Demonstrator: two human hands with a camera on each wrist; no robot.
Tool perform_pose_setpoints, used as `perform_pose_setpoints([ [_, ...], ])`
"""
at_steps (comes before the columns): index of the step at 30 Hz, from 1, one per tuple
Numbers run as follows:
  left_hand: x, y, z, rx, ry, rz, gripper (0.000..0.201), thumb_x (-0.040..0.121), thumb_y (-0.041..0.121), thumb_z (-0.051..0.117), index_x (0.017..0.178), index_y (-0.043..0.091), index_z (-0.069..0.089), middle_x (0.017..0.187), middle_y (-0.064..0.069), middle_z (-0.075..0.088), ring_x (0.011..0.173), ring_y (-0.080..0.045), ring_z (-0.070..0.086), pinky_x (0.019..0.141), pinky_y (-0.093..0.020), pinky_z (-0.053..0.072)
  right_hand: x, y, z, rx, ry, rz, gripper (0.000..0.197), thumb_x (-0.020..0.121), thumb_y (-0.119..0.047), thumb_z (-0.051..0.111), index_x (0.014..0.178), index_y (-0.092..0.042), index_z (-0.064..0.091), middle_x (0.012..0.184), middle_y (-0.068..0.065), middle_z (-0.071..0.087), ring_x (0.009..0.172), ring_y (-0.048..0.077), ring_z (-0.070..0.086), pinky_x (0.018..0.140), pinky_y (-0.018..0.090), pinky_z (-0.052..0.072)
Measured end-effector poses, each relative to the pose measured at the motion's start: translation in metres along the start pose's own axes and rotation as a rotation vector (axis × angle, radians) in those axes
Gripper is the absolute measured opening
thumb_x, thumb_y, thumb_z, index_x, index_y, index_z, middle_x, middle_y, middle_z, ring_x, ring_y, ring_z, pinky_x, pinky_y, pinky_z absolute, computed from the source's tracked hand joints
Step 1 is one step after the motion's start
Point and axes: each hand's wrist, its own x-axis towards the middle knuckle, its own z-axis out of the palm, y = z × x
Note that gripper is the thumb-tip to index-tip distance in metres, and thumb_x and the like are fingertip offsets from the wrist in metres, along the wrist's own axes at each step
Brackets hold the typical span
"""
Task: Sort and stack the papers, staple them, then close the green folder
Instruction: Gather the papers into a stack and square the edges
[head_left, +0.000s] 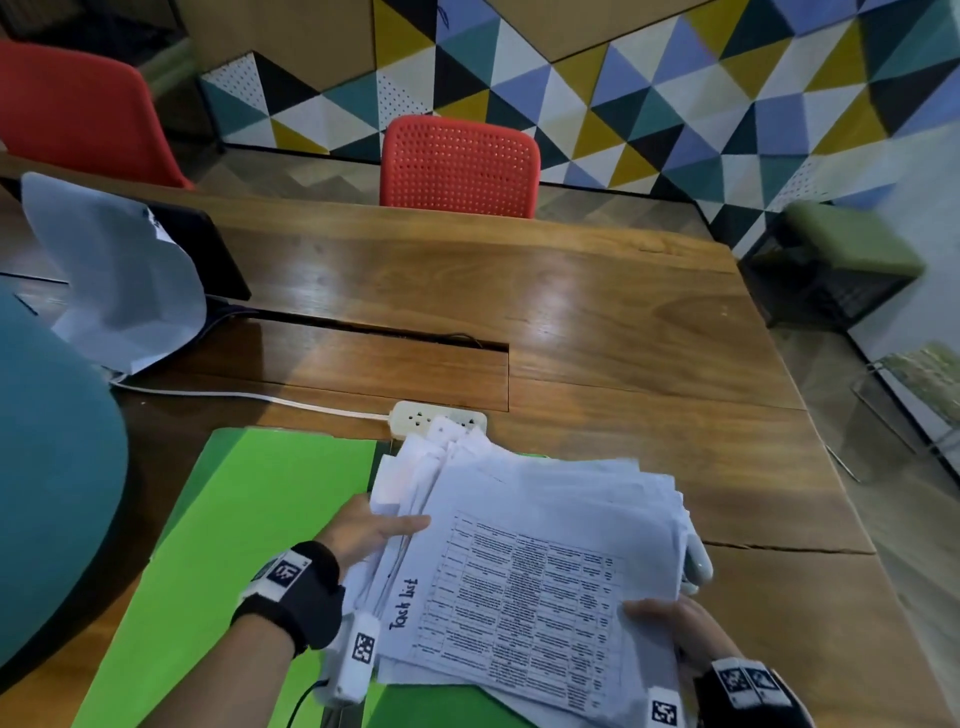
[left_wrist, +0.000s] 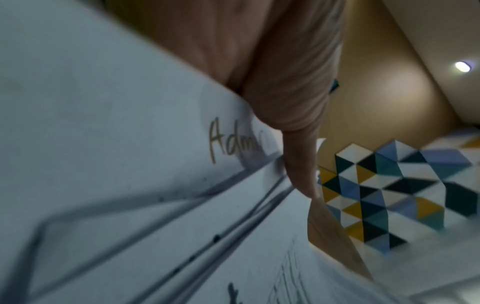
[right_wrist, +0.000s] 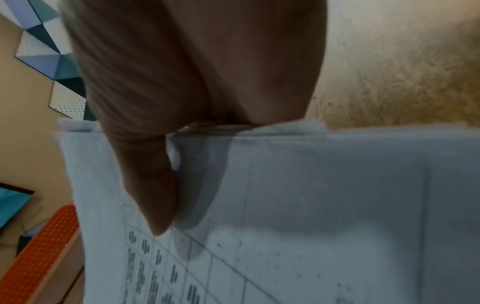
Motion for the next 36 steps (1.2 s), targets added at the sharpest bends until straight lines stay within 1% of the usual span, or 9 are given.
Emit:
perform_pose_setpoints([
  [3,0.0,-0.005,0.002,-0.098,-0.029,0.0,0.069,0.07,0.025,0.086,0.124,0.007,0.048,0.132,-0.001,0.049,0.12,-0.024,0.048,0.1,-0.037,0.038,-0.002,0.004,0.002,0.087,-0.083,-0.023,0.067,0.063,-0.006,0.084,0.124,0.002,0.058,0.115,0.033,0.067,0.102,0.052,0.066,0.09,0.063,0.052],
  [9,-0.012,0.002,-0.003,-0.181,-0.001,0.164,0.041,0.074,-0.002,0.078,0.112,0.001,0.065,0.103,-0.001,0.073,0.104,-0.022,0.066,0.106,-0.041,0.044,-0.027,-0.027,0.02,-0.039,0.035,-0.387,0.049,0.061,-0.016,0.086,0.1,0.008,0.07,0.092,0.027,0.075,0.083,0.047,0.07,0.083,0.058,0.055],
  [13,-0.041,0.026,-0.032,-0.418,0.029,0.439,0.054,0.056,0.013,0.087,0.106,0.005,0.068,0.082,-0.004,0.074,0.059,-0.006,0.064,0.059,-0.019,0.052,-0.059,-0.048,0.019,0.089,0.09,-0.691,0.028,0.067,-0.015,0.078,0.091,-0.001,0.075,0.088,0.009,0.077,0.077,0.023,0.071,0.066,0.035,0.057],
  [17,-0.061,0.044,-0.056,-0.454,-0.083,0.638,0.081,0.047,0.025,0.095,0.12,0.006,0.064,0.119,-0.013,0.071,0.108,-0.027,0.069,0.091,-0.041,0.054,-0.082,-0.058,0.026,-0.033,0.24,-0.78,0.038,0.069,-0.005,0.08,0.104,-0.008,0.065,0.088,0.016,0.063,0.076,0.033,0.058,0.055,0.018,0.054],
  [21,-0.049,0.048,-0.035,-0.352,-0.072,0.571,0.074,0.041,0.022,0.096,0.111,0.016,0.07,0.108,-0.005,0.077,0.103,-0.019,0.072,0.088,-0.031,0.058,-0.047,-0.043,0.035,0.021,0.166,-0.764,0.046,0.055,-0.011,0.085,0.097,-0.023,0.071,0.082,-0.011,0.077,0.079,0.011,0.069,0.06,0.024,0.057],
  [25,-0.031,0.045,0.001,-0.376,0.114,0.52,0.041,0.061,0.006,0.088,0.099,0.016,0.074,0.098,0.0,0.079,0.095,-0.018,0.074,0.089,-0.035,0.058,-0.024,-0.043,0.063,-0.024,0.139,-0.799,0.022,0.077,-0.004,0.074,0.086,-0.024,0.075,0.089,-0.003,0.078,0.102,0.026,0.069,0.089,0.04,0.056],
  [29,-0.046,0.057,0.006,-0.454,0.162,0.595,0.042,0.068,-0.008,0.08,0.106,0.009,0.071,0.099,0.001,0.079,0.091,-0.014,0.075,0.079,-0.027,0.061,-0.04,-0.056,0.063,0.076,0.123,-0.935,0.023,0.086,0.003,0.066,0.096,-0.016,0.074,0.091,-0.005,0.079,0.088,0.016,0.071,0.074,0.031,0.059],
  [33,-0.044,0.042,-0.024,-0.508,0.151,0.657,0.073,0.056,0.009,0.092,0.122,0.0,0.062,0.111,-0.01,0.075,0.106,-0.026,0.071,0.09,-0.04,0.057,-0.051,-0.052,0.039,0.069,0.135,-1.012,0.044,0.061,-0.015,0.083,0.103,-0.014,0.069,0.083,-0.009,0.075,0.07,0.006,0.067,0.053,0.017,0.052],
  [36,-0.032,0.04,-0.028,-0.42,0.099,0.557,0.085,0.05,0.02,0.095,0.125,0.007,0.06,0.115,-0.013,0.073,0.112,-0.029,0.067,0.103,-0.05,0.047,-0.038,-0.041,0.035,0.114,0.054,-0.916,0.05,0.061,0.004,0.075,0.106,-0.015,0.065,0.091,-0.002,0.076,0.084,0.014,0.07,0.063,0.027,0.06],
])
